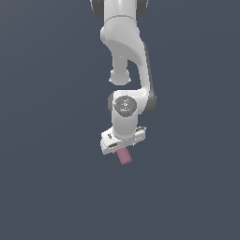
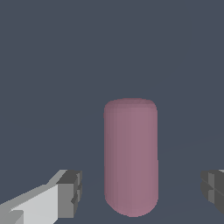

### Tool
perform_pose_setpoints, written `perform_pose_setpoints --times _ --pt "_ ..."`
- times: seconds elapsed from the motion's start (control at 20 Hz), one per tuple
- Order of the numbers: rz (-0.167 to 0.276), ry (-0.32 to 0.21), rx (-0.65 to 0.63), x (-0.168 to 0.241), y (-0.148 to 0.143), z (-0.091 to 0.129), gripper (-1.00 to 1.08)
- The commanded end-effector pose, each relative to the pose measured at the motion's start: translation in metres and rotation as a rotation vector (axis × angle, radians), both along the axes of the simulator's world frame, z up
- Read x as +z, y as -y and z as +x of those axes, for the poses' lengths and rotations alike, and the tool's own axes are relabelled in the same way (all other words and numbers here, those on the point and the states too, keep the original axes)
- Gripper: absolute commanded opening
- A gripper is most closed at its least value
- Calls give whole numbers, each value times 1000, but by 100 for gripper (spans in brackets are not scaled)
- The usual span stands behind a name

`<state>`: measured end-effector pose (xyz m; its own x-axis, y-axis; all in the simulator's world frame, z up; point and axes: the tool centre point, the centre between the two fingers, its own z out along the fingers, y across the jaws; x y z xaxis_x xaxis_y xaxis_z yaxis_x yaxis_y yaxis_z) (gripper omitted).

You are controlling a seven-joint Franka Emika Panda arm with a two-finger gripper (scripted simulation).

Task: Pick up the object and move it to a goal position.

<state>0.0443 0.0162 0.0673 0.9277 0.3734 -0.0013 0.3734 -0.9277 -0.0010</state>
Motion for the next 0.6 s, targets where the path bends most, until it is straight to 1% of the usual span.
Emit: perform_pose_setpoints --times 0.0,0.25,0.55 --pt "0 2 9 -2 0 1 100" --pt "0 0 4 -7 0 0 100" --pt "0 1 7 -35 0 0 100"
